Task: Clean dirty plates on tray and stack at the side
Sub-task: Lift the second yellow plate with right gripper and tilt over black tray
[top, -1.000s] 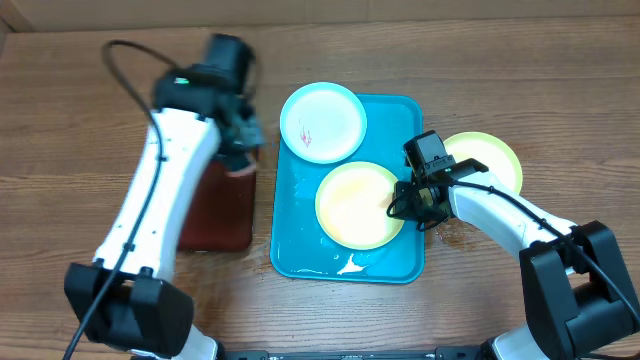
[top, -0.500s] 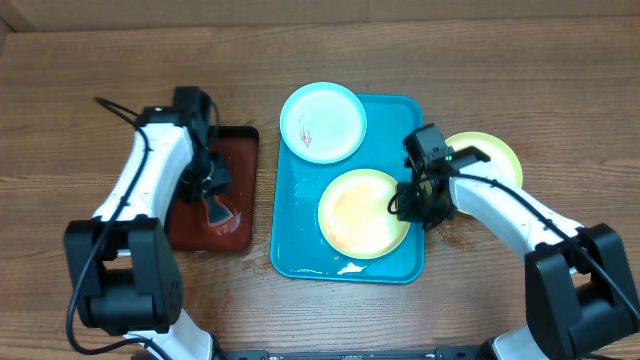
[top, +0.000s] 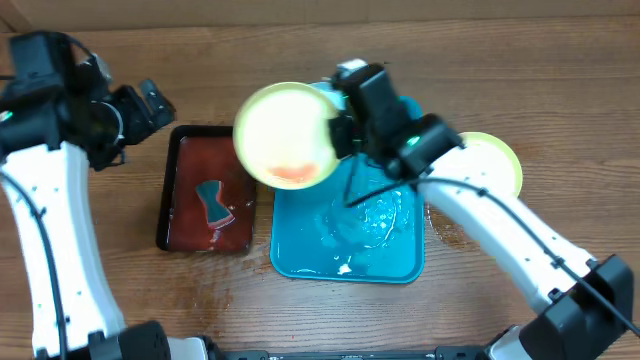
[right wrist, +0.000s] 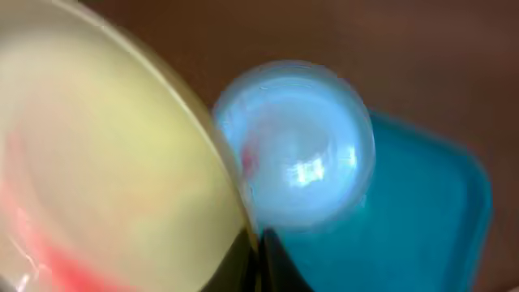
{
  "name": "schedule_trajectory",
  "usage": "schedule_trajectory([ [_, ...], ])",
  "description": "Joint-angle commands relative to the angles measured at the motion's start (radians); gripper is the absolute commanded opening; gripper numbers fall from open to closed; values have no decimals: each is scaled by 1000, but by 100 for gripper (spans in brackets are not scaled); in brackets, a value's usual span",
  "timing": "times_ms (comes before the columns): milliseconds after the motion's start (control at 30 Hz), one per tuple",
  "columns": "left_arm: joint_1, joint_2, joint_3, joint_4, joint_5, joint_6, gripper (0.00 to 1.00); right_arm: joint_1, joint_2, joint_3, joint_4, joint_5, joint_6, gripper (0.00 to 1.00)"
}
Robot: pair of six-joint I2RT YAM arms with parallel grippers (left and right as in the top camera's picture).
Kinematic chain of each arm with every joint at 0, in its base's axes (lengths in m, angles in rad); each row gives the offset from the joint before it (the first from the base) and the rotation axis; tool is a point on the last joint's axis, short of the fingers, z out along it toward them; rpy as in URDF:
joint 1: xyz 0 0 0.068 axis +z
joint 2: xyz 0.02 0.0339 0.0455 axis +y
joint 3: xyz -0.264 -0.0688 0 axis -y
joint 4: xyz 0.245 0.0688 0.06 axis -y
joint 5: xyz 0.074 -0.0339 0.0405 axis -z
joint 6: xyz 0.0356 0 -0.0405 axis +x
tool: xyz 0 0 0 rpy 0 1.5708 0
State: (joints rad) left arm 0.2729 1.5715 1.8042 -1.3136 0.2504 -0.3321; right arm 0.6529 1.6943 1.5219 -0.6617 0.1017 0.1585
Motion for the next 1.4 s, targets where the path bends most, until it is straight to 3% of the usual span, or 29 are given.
schedule_trajectory([
  [0,18,-65,61,-1,117,26,100,145,58,21,185,140,-7,4],
  [167,18,-116,64,-1,113,32,100,277,201,21,406,346,-37,4],
  [300,18,-132,64,-16,111,42,100,323,249,21,460,455,-50,4],
  [500,18,-132,64,-25,109,48,100,379,245,21,480,492,-215,4],
  [833,18,-132,64,-24,105,57,100,488,245,21,603,841,-486,4],
  [1367,18,-132,64,-29,31,67,100,486,245,21,677,871,-502,4],
])
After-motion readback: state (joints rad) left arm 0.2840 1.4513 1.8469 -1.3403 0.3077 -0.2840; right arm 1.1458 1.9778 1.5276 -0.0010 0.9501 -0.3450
